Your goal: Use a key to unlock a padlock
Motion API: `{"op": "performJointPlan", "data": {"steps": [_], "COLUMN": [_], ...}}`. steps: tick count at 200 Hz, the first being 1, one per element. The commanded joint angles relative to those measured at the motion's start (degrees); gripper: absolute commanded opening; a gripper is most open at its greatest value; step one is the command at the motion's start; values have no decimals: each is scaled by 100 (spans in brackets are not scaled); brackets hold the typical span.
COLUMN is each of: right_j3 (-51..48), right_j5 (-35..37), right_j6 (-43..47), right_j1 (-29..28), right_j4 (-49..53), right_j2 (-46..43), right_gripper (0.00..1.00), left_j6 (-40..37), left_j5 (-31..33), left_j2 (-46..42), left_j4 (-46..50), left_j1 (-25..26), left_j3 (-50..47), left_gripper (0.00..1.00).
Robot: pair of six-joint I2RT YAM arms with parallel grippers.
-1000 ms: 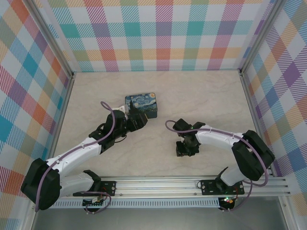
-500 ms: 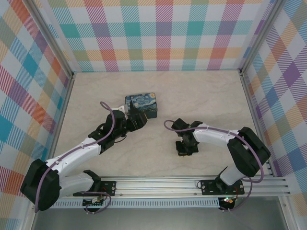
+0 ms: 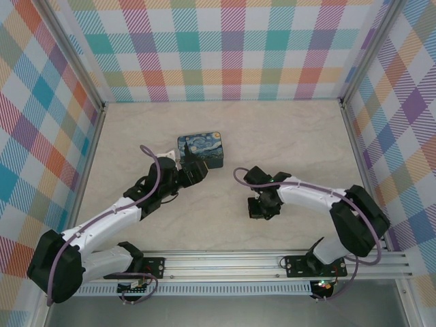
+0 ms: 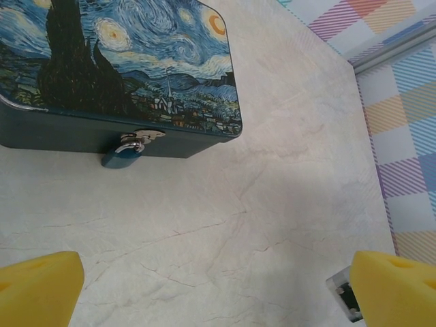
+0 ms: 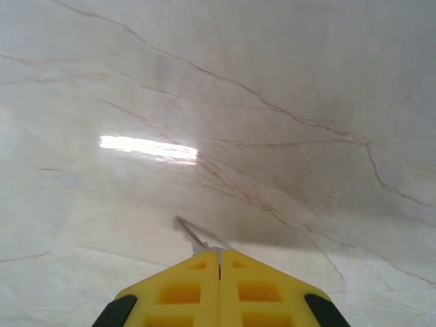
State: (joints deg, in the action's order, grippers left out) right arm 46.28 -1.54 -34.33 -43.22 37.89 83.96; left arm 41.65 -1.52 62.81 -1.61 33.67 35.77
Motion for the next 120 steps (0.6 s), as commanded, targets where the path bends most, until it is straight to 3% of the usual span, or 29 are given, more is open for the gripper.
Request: {"op": "performJointPlan", "data": {"steps": [1, 52, 120], "right_j3": [-143, -136, 224], "right_j5": [-41, 4, 367], "right_j6": [-237, -736, -394], "right_j1": [-46, -46, -46], "right_j4": [-489, -1261, -2386], "right_j2": [-585, -1525, -1804], "right_gripper": [0, 0, 0], "left_j6": [214, 1014, 3853], "left_j5": [-187, -826, -1422], "left_j2": [-158, 5, 644], "left_j4": [-116, -716, -1567], "left_j1": [69, 69, 104], "left_j3": [0, 74, 183], "left_gripper": [100, 99, 88]}}
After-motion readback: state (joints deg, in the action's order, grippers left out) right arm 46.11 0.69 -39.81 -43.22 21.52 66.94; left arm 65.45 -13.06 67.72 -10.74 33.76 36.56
